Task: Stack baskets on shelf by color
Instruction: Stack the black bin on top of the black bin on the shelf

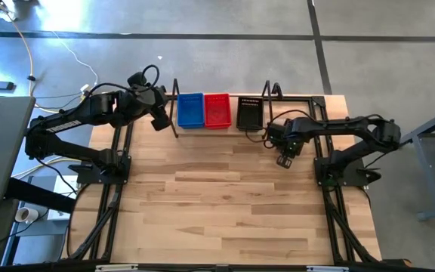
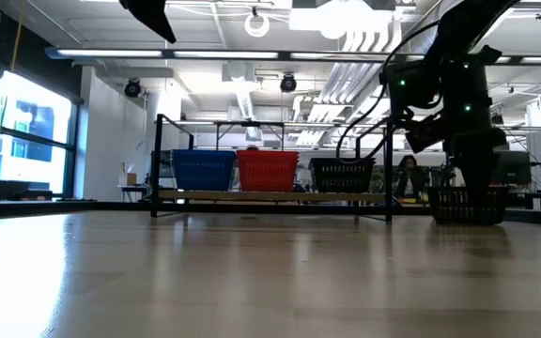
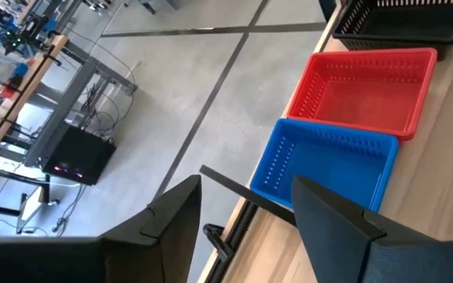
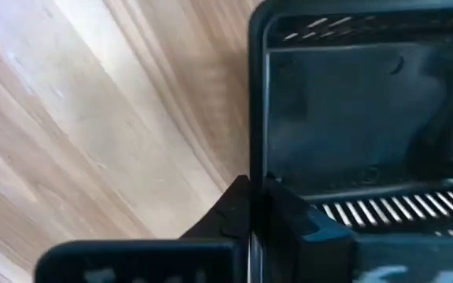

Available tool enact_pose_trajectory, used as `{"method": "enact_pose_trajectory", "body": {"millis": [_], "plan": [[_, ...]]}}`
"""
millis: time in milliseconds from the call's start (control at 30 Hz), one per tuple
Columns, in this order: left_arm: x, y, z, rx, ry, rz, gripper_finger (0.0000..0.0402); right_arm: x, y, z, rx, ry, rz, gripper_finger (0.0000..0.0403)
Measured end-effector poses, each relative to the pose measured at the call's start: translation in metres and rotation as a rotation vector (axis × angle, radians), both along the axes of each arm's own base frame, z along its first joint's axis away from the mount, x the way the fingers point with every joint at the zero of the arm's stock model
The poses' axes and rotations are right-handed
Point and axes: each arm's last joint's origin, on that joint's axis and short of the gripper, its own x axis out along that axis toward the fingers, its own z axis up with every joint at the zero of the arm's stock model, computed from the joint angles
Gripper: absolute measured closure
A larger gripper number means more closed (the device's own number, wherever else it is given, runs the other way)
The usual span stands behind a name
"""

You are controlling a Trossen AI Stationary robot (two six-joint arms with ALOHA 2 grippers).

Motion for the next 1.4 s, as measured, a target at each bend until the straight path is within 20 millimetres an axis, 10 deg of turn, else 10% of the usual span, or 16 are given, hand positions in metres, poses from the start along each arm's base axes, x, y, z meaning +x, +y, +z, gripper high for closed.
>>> {"method": "enact_pose_trajectory", "body": {"millis": [833, 1400], "plan": [[0.000, 0.000, 0.000, -0.004, 0.003, -0.002, 0.0213, 0.000, 0.035, 0.125, -0.264, -0.139, -0.326, 0.0402], [0.000, 0.000, 0.000, -0.012, -0.016, 0.009, 0.0213, 0.015, 0.009, 0.205, -0.688, -0.379, -0.088, 0.0403]]}}
